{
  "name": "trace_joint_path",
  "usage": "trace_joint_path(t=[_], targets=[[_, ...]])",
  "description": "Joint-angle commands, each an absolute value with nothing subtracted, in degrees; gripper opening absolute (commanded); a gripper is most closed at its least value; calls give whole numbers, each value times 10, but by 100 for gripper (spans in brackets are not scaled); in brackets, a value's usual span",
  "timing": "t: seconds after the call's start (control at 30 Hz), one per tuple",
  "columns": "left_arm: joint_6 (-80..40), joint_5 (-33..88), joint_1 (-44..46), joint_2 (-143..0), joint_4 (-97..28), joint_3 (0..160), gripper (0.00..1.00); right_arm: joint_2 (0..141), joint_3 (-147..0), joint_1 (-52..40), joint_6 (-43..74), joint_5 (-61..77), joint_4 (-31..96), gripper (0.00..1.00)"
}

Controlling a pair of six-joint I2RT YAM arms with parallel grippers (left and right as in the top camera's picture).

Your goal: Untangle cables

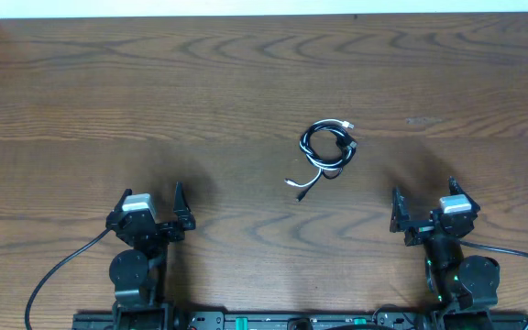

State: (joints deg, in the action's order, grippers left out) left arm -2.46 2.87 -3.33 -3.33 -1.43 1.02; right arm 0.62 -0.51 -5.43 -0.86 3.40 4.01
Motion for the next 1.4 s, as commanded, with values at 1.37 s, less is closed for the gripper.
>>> trace_joint_path(t=[1.37], targets=[[-35, 50, 123, -691, -430, 744, 99, 432, -490, -52, 38, 154, 301, 99]])
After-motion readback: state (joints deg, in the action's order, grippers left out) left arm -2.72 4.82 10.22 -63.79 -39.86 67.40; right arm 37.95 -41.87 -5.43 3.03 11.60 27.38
